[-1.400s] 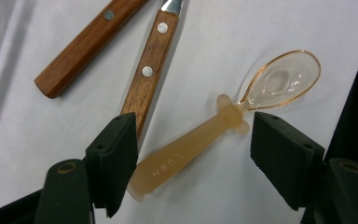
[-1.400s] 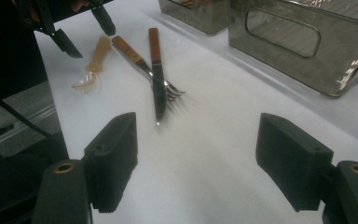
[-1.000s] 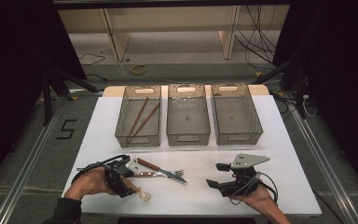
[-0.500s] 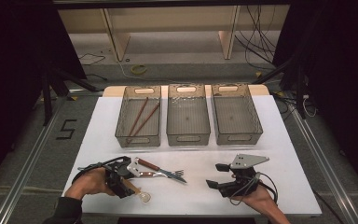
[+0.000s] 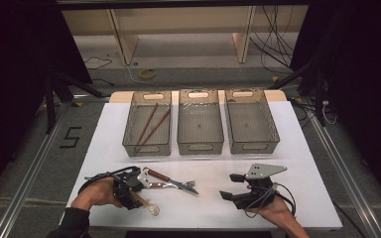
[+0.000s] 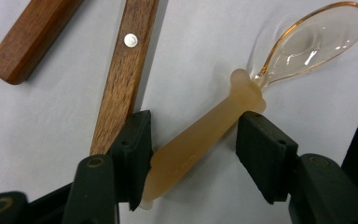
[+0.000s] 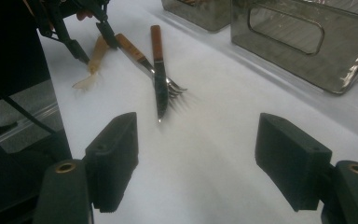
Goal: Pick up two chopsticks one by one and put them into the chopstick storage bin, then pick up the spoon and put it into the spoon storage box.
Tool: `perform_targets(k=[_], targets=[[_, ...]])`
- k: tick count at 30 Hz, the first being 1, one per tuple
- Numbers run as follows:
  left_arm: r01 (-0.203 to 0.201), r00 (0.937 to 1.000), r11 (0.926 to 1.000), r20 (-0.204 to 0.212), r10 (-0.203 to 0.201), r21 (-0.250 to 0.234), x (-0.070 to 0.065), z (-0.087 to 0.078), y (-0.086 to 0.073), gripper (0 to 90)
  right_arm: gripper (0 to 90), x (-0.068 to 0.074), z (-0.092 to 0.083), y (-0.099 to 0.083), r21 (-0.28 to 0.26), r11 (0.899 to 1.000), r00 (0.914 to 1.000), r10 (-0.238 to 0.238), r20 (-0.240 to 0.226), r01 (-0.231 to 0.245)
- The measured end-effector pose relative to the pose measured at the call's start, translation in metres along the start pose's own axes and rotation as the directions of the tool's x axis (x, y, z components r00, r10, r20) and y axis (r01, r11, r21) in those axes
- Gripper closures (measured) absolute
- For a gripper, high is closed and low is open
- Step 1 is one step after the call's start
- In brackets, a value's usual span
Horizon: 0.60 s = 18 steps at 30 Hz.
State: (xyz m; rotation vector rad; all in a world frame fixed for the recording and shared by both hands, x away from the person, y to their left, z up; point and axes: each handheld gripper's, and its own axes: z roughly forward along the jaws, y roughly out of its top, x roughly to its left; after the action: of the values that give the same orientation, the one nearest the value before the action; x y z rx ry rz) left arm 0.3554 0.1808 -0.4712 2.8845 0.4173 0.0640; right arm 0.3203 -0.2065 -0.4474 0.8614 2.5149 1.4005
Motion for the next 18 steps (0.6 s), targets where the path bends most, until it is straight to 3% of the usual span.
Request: perform_targets(k=[12,18], targets=[[0.0,1.0,1.0,0.008,0.0,-0.007,0.0007,-0.0013,-0.0017,54.7,30.9,0.0006,-0.0002,0.0002,0.001,1.0,1.0,0.0,-0.001,0.0],[-0.017,0.9997,0.9998,0.018,0.017,-0.011,0.002,-0.0027,-0.0028,68.0,30.9,0.0021,0.0,0.0002,0.005,1.0,1.0,-0.006,-0.002,0.006]])
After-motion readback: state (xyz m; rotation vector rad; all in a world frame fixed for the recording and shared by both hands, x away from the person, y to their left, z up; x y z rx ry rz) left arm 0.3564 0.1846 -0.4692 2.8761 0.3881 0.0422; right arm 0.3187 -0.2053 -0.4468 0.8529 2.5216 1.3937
